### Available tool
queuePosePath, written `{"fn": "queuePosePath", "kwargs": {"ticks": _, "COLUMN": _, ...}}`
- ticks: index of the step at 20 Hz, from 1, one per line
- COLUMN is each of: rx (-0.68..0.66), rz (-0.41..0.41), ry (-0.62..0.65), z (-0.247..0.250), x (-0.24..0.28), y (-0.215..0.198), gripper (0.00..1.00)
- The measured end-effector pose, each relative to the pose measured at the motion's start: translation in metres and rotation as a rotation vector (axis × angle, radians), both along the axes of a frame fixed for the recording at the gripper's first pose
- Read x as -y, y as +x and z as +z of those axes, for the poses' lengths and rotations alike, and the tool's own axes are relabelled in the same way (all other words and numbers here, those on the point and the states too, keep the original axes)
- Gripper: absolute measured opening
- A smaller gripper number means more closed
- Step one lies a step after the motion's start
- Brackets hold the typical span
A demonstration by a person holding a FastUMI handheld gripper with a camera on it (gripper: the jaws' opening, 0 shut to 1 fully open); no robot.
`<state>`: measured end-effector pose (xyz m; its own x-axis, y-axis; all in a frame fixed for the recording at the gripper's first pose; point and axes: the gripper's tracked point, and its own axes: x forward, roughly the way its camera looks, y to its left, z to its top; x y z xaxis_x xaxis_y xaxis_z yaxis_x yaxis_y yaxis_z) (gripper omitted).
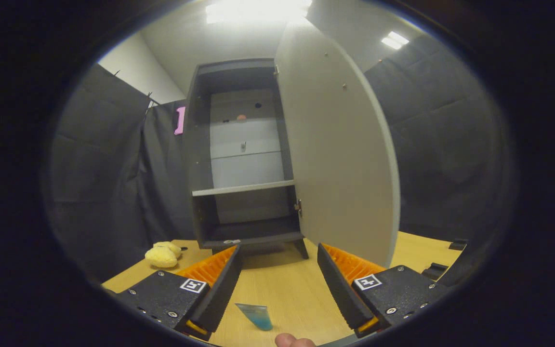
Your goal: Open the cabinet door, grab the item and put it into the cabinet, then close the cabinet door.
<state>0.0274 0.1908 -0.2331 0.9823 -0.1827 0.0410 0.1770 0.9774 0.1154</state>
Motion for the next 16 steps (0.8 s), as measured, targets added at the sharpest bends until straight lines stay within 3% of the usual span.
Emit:
{"fn": "queuePosePath", "kwargs": {"ticks": 7, "rx": -0.109, "rz": -0.037, "ry": 0.002, "z": -0.090, "x": -0.026, "y": 0.026, "gripper": 0.95}}
{"fn": "queuePosePath", "kwargs": {"ticks": 12, "rx": -0.067, "rz": 0.011, "ry": 0.044, "z": -0.096, "x": -0.051, "y": 0.030, "gripper": 0.95}}
{"fn": "queuePosePath", "kwargs": {"ticks": 16, "rx": -0.082, "rz": -0.002, "ry": 0.024, "z": -0.094, "x": -0.045, "y": 0.034, "gripper": 0.96}}
